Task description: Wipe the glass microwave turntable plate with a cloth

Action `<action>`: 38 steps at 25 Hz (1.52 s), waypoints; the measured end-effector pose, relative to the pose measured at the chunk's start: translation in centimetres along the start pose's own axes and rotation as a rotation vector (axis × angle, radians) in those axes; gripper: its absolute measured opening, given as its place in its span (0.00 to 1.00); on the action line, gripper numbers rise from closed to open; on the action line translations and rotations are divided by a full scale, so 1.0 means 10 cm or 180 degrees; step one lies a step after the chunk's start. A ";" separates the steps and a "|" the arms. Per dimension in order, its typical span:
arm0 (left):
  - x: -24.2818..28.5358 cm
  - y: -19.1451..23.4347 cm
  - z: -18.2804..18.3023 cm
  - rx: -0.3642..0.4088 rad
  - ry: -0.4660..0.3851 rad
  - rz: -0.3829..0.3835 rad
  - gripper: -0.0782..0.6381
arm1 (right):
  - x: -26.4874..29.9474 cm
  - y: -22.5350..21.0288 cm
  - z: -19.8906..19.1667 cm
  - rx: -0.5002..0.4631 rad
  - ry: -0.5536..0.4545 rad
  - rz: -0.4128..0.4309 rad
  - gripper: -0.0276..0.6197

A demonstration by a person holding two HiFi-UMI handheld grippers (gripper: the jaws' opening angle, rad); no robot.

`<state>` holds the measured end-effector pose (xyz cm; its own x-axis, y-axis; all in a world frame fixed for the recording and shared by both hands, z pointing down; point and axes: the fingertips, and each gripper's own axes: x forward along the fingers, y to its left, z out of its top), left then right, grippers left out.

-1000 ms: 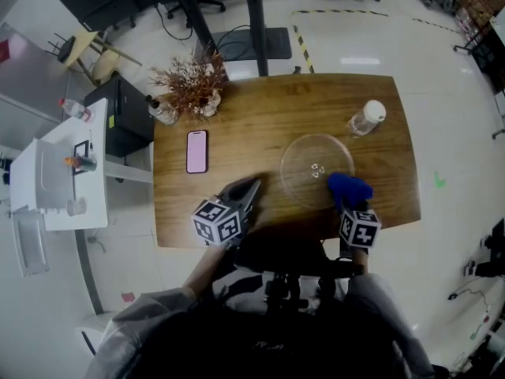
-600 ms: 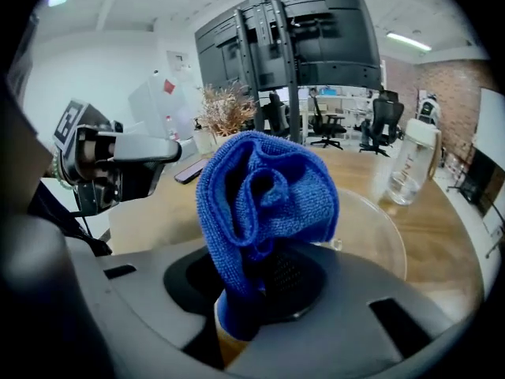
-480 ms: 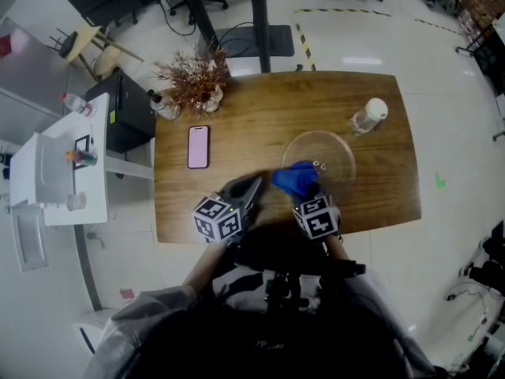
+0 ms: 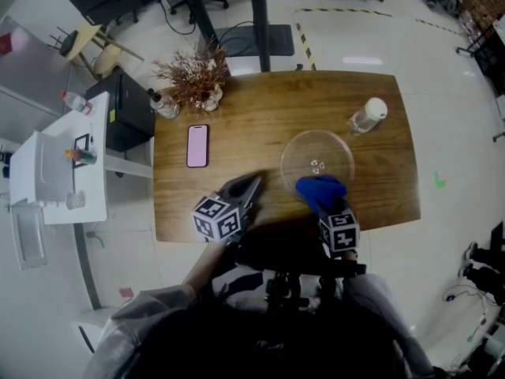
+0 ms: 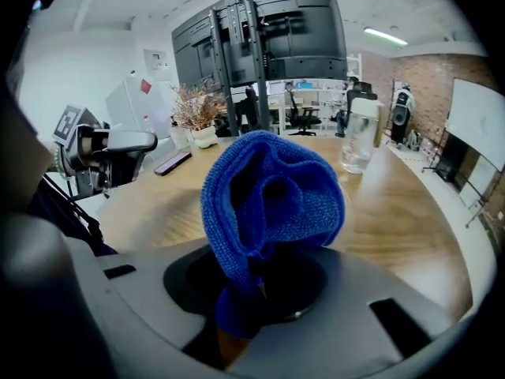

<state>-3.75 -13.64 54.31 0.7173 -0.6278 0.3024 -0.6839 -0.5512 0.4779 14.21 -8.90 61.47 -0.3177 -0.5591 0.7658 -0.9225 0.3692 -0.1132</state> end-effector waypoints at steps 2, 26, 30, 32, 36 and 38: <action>0.01 -0.01 -0.01 0.0002 0.0006 -0.0012 0.10 | -0.12 -0.23 -0.15 0.0218 -0.0004 -0.0199 0.19; -0.06 -0.05 -0.06 0.0001 0.0006 -0.0019 0.10 | 0.04 0.57 -0.17 -0.0366 0.0111 0.0265 0.19; -0.11 -0.02 -0.07 -0.0019 -0.0012 0.0002 0.10 | -0.10 0.32 -0.21 0.0061 0.0059 0.0103 0.19; -0.13 0.00 -0.08 -0.0024 -0.0014 0.0002 0.10 | -0.14 0.17 -0.32 0.0244 0.0039 -0.0032 0.19; -0.15 0.01 -0.09 -0.0033 -0.0004 -0.0041 0.10 | -0.24 -0.07 -0.62 0.0841 -0.0003 -0.0217 0.19; -0.16 0.01 -0.10 -0.0019 0.0013 -0.0080 0.10 | -0.29 -0.12 -0.69 0.1086 -0.0058 -0.0275 0.19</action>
<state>-4.85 -12.14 54.67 0.7347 -0.6115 0.2936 -0.6649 -0.5634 0.4904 17.74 -2.60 63.76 -0.2363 -0.5919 0.7706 -0.9653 0.0523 -0.2558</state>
